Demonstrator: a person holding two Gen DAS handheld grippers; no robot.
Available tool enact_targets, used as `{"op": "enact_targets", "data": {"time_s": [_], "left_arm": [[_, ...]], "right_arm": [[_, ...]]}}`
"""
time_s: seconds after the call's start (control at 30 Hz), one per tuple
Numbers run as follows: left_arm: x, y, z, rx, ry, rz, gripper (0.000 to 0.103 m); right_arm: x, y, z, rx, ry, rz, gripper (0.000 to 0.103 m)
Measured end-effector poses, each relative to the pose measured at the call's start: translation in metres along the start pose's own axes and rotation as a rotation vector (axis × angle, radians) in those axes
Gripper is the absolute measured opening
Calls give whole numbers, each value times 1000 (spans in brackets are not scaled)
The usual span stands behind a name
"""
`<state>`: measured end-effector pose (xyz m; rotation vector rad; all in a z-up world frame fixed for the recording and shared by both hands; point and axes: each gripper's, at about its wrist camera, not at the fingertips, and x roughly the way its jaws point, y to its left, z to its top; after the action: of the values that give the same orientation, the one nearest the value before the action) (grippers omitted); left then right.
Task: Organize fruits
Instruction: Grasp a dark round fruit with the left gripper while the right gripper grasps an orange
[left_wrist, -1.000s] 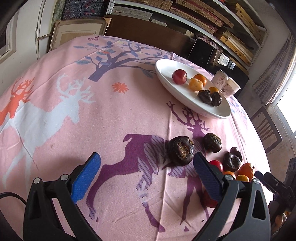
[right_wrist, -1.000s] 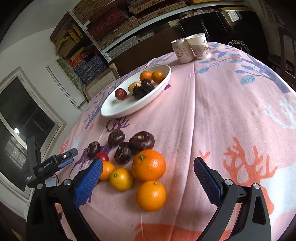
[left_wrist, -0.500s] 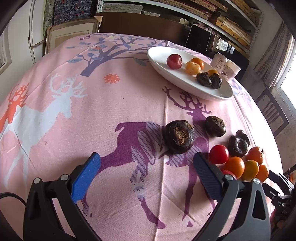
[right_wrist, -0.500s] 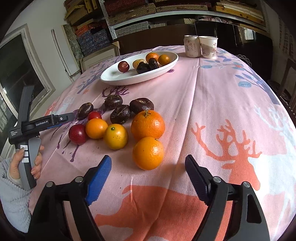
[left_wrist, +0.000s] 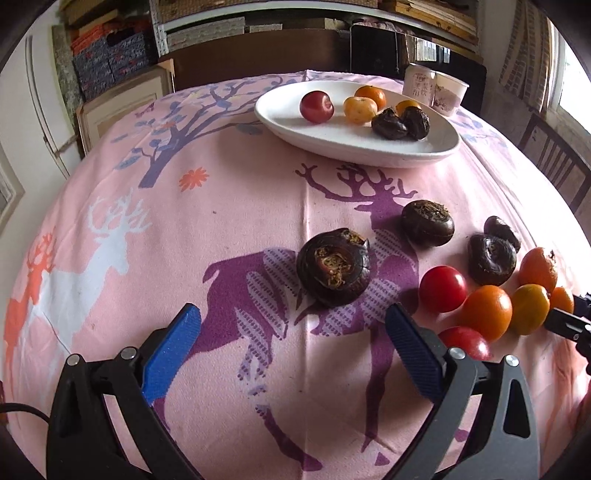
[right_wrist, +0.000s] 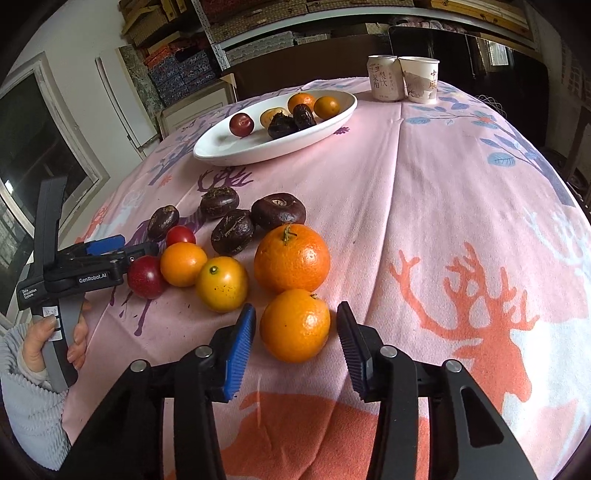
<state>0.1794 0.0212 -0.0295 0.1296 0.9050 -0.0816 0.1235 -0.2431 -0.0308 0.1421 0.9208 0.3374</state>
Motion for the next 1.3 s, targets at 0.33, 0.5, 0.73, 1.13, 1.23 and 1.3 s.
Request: {"op": "enact_targets", "data": {"time_s": [0.33, 0.5, 0.73, 1.13, 1.23, 1.3], "left_arm": [[19, 9, 15, -33, 26, -101, 95], [12, -4, 13, 9, -6, -165, 59], [12, -3, 14, 1, -8, -186, 47], [9, -3, 11, 4, -16, -193, 43], [3, -5, 10, 16, -37, -190, 43], [-4, -3, 10, 11, -66, -186, 43]], "right_arm": [[0, 0, 0, 0, 0, -9, 39], [-1, -1, -1, 0, 0, 9, 36], [-1, -6, -1, 27, -4, 39, 36], [-2, -7, -2, 37, -10, 49, 35], [-5, -11, -3, 53, -24, 62, 35], [-8, -13, -3, 66, -36, 70, 35]]}}
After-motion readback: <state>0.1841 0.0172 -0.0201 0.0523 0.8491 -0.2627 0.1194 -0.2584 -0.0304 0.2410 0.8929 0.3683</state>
